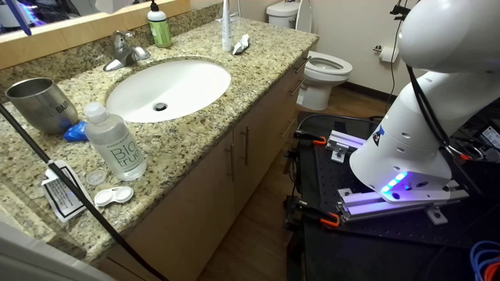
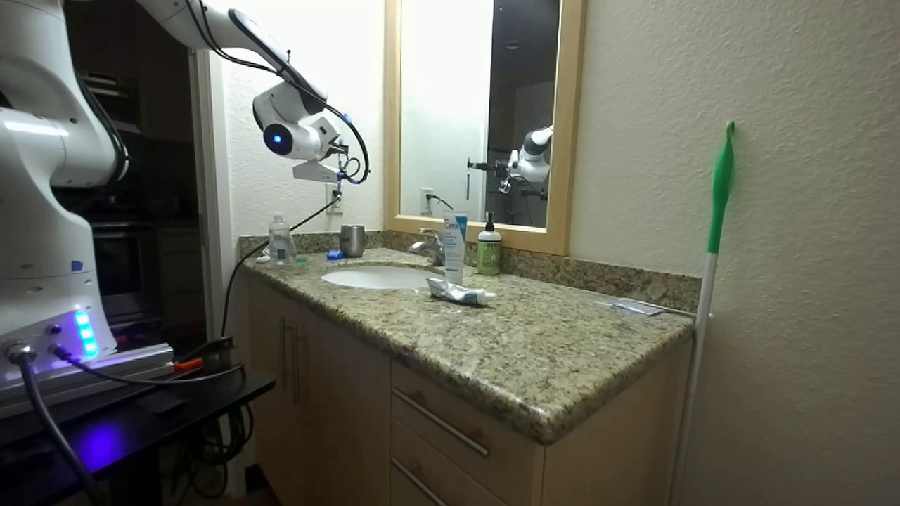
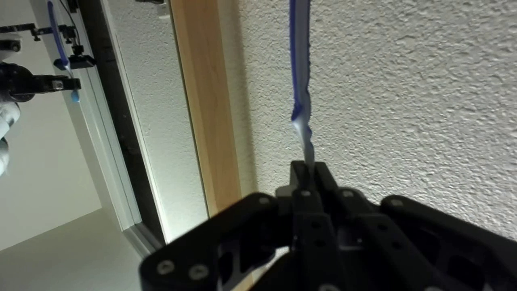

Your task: Pick the toothbrush and put it in the cup

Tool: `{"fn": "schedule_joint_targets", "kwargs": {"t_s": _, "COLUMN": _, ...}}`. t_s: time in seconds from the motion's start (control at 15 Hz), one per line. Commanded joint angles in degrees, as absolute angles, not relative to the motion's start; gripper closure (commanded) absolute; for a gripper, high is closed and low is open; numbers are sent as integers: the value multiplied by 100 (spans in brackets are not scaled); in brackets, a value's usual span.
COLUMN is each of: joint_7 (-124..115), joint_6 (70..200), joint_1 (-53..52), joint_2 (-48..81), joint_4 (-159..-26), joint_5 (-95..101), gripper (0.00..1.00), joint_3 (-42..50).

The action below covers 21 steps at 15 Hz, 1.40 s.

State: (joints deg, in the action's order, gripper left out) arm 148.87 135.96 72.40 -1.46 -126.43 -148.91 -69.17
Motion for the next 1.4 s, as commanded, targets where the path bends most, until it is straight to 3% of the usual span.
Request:
{"fn": "schedule_joint_targets", "kwargs": {"t_s": 0.0, "joint_7": 14886, "joint_6": 13709, "joint_1": 7325, "joint_2": -228, "joint_4": -12629, "joint_5": -14891, "gripper": 99, "joint_3": -7144}}
{"fn": "schedule_joint_targets", "kwargs": {"t_s": 0.33, "joint_7": 14898, "joint_6": 13606, "joint_1": 7320, "joint_2": -240, "joint_4": -12652, "joint_5": -14891, "gripper": 99, "joint_3": -7100}}
{"fn": "schedule_joint_targets", "kwargs": {"t_s": 0.4, "joint_7": 14890, "joint_6": 13603, "joint_1": 7336, "joint_2": -258, "joint_4": -12651, "joint_5": -14892, "gripper": 94, "joint_3": -7091}}
{"fn": "schedule_joint_targets", "kwargs": {"t_s": 0.67, "joint_7": 14897, "joint_6": 13200, "joint_1": 7627, "joint_2": -942, "joint_4": -12896, "joint_5": -14893, "gripper": 99, "joint_3": -7179}}
{"fn": "schedule_joint_targets", "kwargs": {"t_s": 1.13, "joint_7": 14949, "joint_6": 13339, "joint_1": 9312, "joint_2": -1638, "joint_4": -12692, "joint_5": -15124, "gripper": 99, "joint_3": -9073}}
{"fn": "schedule_joint_targets", "kwargs": {"t_s": 1.2, "joint_7": 14939, "joint_6": 13300, "joint_1": 8715, "joint_2": -1268, "joint_4": -12681, "joint_5": -14913, "gripper": 94, "joint_3": -8489}}
{"fn": "schedule_joint_targets", "kwargs": {"t_s": 1.33, "joint_7": 14925, "joint_6": 13310, "joint_1": 9001, "joint_2": -1368, "joint_4": -12682, "joint_5": -14946, "gripper": 94, "joint_3": -8820}}
